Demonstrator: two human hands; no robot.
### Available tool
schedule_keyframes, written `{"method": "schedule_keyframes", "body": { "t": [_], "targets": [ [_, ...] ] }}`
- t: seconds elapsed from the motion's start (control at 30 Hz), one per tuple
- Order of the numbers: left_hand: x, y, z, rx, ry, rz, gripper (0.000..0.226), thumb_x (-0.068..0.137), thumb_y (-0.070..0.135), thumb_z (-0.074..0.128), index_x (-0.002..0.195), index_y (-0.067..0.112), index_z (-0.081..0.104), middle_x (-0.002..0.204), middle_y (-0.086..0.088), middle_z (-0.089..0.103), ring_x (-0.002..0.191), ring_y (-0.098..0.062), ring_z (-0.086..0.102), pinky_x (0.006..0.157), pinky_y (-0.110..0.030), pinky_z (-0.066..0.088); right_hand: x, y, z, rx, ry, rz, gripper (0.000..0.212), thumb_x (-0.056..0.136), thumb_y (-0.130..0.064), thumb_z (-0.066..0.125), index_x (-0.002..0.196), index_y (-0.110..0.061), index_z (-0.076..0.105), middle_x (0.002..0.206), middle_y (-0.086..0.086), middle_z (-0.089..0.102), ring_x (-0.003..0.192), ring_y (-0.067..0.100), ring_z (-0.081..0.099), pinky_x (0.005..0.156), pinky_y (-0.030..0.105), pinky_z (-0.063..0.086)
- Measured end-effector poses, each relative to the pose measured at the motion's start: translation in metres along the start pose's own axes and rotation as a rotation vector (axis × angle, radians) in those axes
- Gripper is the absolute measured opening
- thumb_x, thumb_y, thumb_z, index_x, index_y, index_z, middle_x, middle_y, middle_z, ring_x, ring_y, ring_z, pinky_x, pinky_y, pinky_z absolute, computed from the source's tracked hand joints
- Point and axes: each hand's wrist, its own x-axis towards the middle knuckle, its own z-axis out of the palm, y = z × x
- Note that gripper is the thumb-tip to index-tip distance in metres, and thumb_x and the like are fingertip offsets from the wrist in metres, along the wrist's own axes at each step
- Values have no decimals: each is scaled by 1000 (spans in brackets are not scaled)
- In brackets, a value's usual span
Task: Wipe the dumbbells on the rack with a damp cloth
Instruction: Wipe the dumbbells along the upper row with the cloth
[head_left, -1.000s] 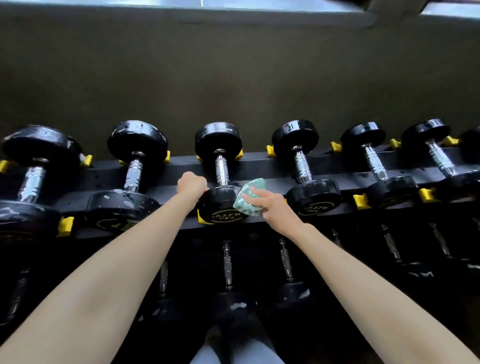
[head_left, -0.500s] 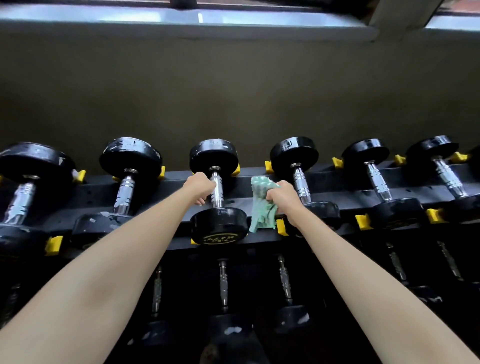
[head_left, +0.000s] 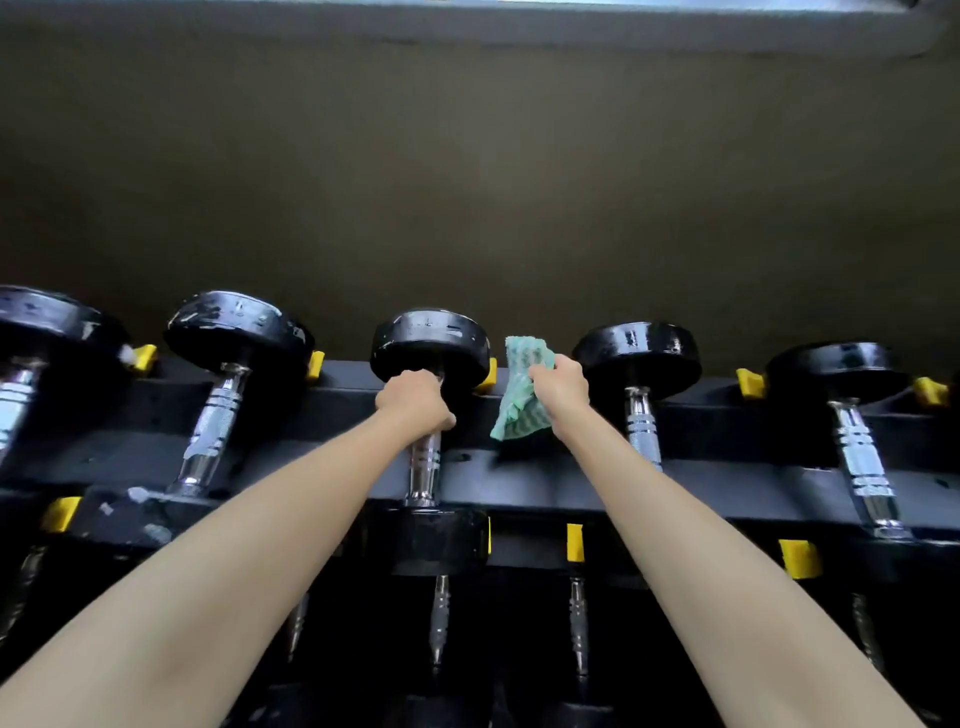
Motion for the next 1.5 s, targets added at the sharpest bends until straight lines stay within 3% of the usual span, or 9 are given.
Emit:
{"method": "schedule_keyframes", "body": {
  "t": [0.23,0.43,0.53,0.67,0.8,0.93,1.2,1.33,1.5],
  "targets": [
    [5,-11,-11,-33,-154,33,24,82,26,61,74,6,50,67,-2,47,73,-23,52,48,-23,38,26,-17,26,33,-23,-10,21,86,-8,45,66,-17,46,87,9,54,82,25,52,69,32,43],
    [10,-24,-16,-178,-240,-16,26,78,24,63,64,8,48,63,-4,52,50,-21,56,57,-29,54,23,-22,39,-86,-152,-33,18,89,-4,48,76,-9,60,81,7,54,83,23,48,66,29,38],
    [11,-27,-16,-237,-259,-17,23,76,23,65,70,6,51,71,-10,57,58,-28,61,66,-37,58,21,-22,36,-76,-122,-12,19,90,-4,53,102,-4,67,98,13,61,97,27,54,84,34,46],
    [12,-26,-17,-276,-299,-32,23,77,23,66,78,5,52,74,-11,57,63,-29,62,70,-39,57,28,-26,38,-99,-178,21,25,89,-3,53,64,-7,51,79,7,54,86,22,45,69,28,37],
    [14,-22,-15,-282,-305,-39,23,77,23,67,76,6,50,73,-10,57,65,-30,63,71,-40,57,49,-7,51,80,-222,57,21,81,3,51,98,6,63,97,14,64,88,21,57,71,33,47],
    [15,-19,-12,-246,-290,-27,24,76,25,68,74,6,52,72,-10,58,64,-30,64,69,-40,58,24,-14,39,127,-111,37,17,81,-7,49,78,-23,54,88,3,50,80,20,47,59,23,38],
    [13,-18,-11,-261,-270,14,26,80,26,68,75,5,55,71,-9,60,62,-27,64,62,-34,58,-21,-48,17,-47,31,-270,37,81,-5,46,52,-16,27,55,-2,28,67,22,30,61,31,23],
    [9,-28,-10,-374,-294,57,35,82,34,69,72,9,47,67,-4,55,51,-15,55,44,-21,49,-38,-54,25,-110,96,-358,35,90,-12,45,57,-13,35,72,4,45,76,24,37,66,30,23],
    [8,-52,-3,-592,-439,158,35,81,33,71,90,7,49,75,-2,59,63,-11,58,57,-17,52,-57,-76,42,-169,114,-444,27,95,-18,44,78,-4,61,91,7,48,84,25,43,71,27,23]
  ]
}}
